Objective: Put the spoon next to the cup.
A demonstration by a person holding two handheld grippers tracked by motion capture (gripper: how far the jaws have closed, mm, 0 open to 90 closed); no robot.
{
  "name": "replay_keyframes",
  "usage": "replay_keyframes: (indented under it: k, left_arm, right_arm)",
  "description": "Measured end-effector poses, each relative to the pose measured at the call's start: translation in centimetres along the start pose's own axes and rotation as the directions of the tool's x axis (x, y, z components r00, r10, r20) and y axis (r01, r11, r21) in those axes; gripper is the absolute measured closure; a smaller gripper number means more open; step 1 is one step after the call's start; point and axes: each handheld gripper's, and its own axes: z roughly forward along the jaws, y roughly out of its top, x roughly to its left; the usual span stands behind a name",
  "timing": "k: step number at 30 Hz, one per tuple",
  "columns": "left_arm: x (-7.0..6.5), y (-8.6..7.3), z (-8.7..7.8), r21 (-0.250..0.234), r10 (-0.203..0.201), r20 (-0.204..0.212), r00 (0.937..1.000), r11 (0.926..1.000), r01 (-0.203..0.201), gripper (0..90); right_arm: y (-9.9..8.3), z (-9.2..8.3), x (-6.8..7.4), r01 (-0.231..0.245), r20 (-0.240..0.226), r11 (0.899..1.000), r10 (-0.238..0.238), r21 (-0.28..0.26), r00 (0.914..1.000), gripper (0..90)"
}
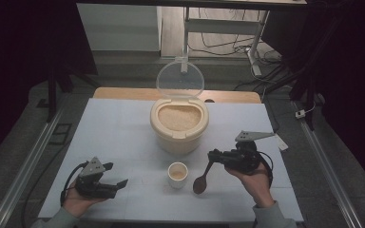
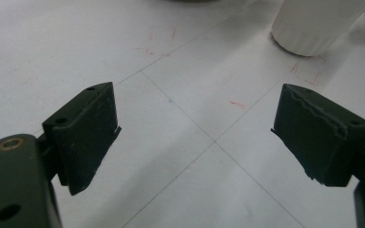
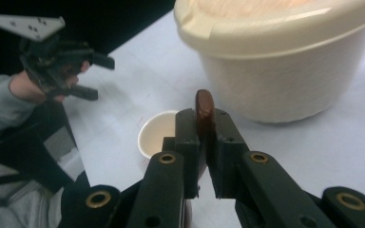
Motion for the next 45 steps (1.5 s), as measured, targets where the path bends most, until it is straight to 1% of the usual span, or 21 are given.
replay_keyframes:
  k: [3, 5, 6, 8, 9, 11, 13, 15, 18, 19, 20, 22, 26, 29, 33, 34, 36, 40, 41, 42, 45]
  left_arm:
    - [0.0, 0.0, 0.1, 0.003, 0.002, 0.003, 1.0, 1.0, -0.002, 14.9]
    - [0.0, 0.0, 0.1, 0.005, 0.004, 0.003, 1.0, 1.0, -0.004, 14.9]
    - [0.0, 0.0, 0.1, 0.006, 0.004, 0.003, 1.0, 1.0, -0.004, 14.9]
    - [0.0, 0.0, 0.2, 0.008, 0.002, 0.002, 1.0, 1.0, -0.002, 14.9]
    - [0.0, 0.0, 0.2, 0.009, 0.003, 0.001, 1.0, 1.0, -0.003, 14.9]
    - [0.0, 0.0, 0.1, 0.008, 0.006, 0.001, 1.0, 0.9999, -0.006, 14.9]
    - [-0.1, 0.0, 0.2, 0.009, 0.008, 0.0, 1.0, 0.9999, -0.008, 15.0]
    - [-0.1, 0.0, 0.2, 0.01, 0.007, 0.0, 1.0, 0.9999, -0.007, 14.9]
    - [-0.1, 0.0, 0.3, 0.012, 0.008, 0.002, 1.0, 0.9999, -0.008, 15.0]
    - [-0.1, 0.0, 0.3, 0.013, 0.009, 0.0, 1.0, 0.9999, -0.009, 15.0]
    - [-0.1, 0.0, 0.3, 0.014, 0.01, 0.0, 1.0, 0.9999, -0.01, 15.0]
    - [-0.1, 0.0, 0.3, 0.016, 0.01, -0.002, 0.9999, 0.9998, -0.01, 15.0]
    - [-0.1, 0.0, 0.3, 0.018, 0.008, -0.003, 1.0, 0.9998, -0.008, 15.1]
    - [0.0, 0.0, 0.4, 0.02, 0.007, -0.004, 1.0, 0.9998, -0.007, 15.1]
    - [0.0, 0.0, 0.4, 0.021, 0.007, -0.005, 1.0, 0.9998, -0.006, 15.1]
    - [0.0, 0.0, 0.4, 0.021, 0.006, -0.005, 1.0, 0.9998, -0.006, 15.1]
    - [0.0, 0.0, 0.4, 0.021, 0.006, -0.006, 1.0, 0.9998, -0.006, 15.2]
    - [0.0, -0.1, 0.4, 0.024, 0.007, -0.007, 1.0, 0.9997, -0.007, 15.2]
    - [0.0, 0.0, 0.4, 0.025, 0.007, -0.007, 1.0, 0.9997, -0.007, 15.1]
    - [0.0, -0.1, 0.4, 0.025, 0.007, -0.007, 1.0, 0.9997, -0.007, 15.2]
    - [0.0, -0.1, 0.4, 0.028, 0.007, -0.007, 1.0, 0.9996, -0.006, 15.1]
  right_arm:
    - [-0.1, 1.3, -0.3, -0.007, -0.015, 0.999, 0.008, 0.036, 0.9999, 83.6]
    - [-0.1, 1.9, -0.6, -0.012, -0.009, 0.999, 0.013, 0.05, 0.9999, 83.3]
    - [-0.1, 2.1, -0.8, -0.024, -0.015, 0.999, 0.024, 0.038, 0.9996, 83.3]
    - [-0.1, 2.4, -1.2, -0.032, -0.012, 0.999, 0.032, 0.035, 0.9994, 82.9]
    - [-0.1, 2.6, -1.3, -0.038, -0.004, 0.999, 0.038, 0.032, 0.9993, 82.1]
    - [-0.3, 2.9, -1.6, -0.034, 0.048, 0.999, 0.032, 0.025, 0.9983, 79.8]
    - [-0.6, 3.2, -2.1, -0.037, 0.092, 0.999, 0.036, 0.012, 0.9952, 77.4]
    - [-1.0, 3.6, -2.6, -0.023, 0.165, 1.0, 0.02, 0.017, 0.9861, 73.6]
    - [-1.7, 4.3, -3.6, -0.018, 0.232, 1.0, 0.014, 0.019, 0.9726, 68.3]
    - [-1.9, 4.6, -3.9, -0.01, 0.261, 0.999, 0.002, 0.032, 0.9654, 66.6]
    - [-2.1, 4.9, -4.2, -0.01, 0.276, 0.999, 0.0, 0.035, 0.9612, 65.4]
    - [-2.4, 5.4, -4.9, -0.022, 0.292, 0.999, 0.01, 0.037, 0.9565, 63.2]
    - [-2.9, 6.5, -5.6, -0.028, 0.356, 0.997, 0.001, 0.072, 0.9346, 57.6]
    - [-3.0, 7.1, -5.9, -0.034, 0.375, 0.995, -0.002, 0.091, 0.9269, 55.4]
    - [-3.2, 8.0, -6.3, -0.031, 0.426, 0.991, -0.027, 0.13, 0.9042, 51.9]
    - [-3.2, 8.2, -6.4, -0.035, 0.434, 0.989, -0.032, 0.146, 0.9003, 51.6]
    - [-3.3, 8.4, -6.5, -0.039, 0.444, 0.987, -0.034, 0.156, 0.8952, 51.3]
    - [-3.4, 8.7, -6.7, -0.043, 0.454, 0.985, -0.037, 0.164, 0.89, 49.6]
    - [-3.5, 8.7, -6.7, -0.042, 0.46, 0.987, -0.036, 0.157, 0.8872, 48.4]
    - [-3.5, 8.7, -6.7, -0.039, 0.471, 0.987, -0.038, 0.153, 0.8811, 47.3]
    - [-3.4, 8.5, -6.7, -0.032, 0.479, 0.99, -0.04, 0.14, 0.877, 45.9]
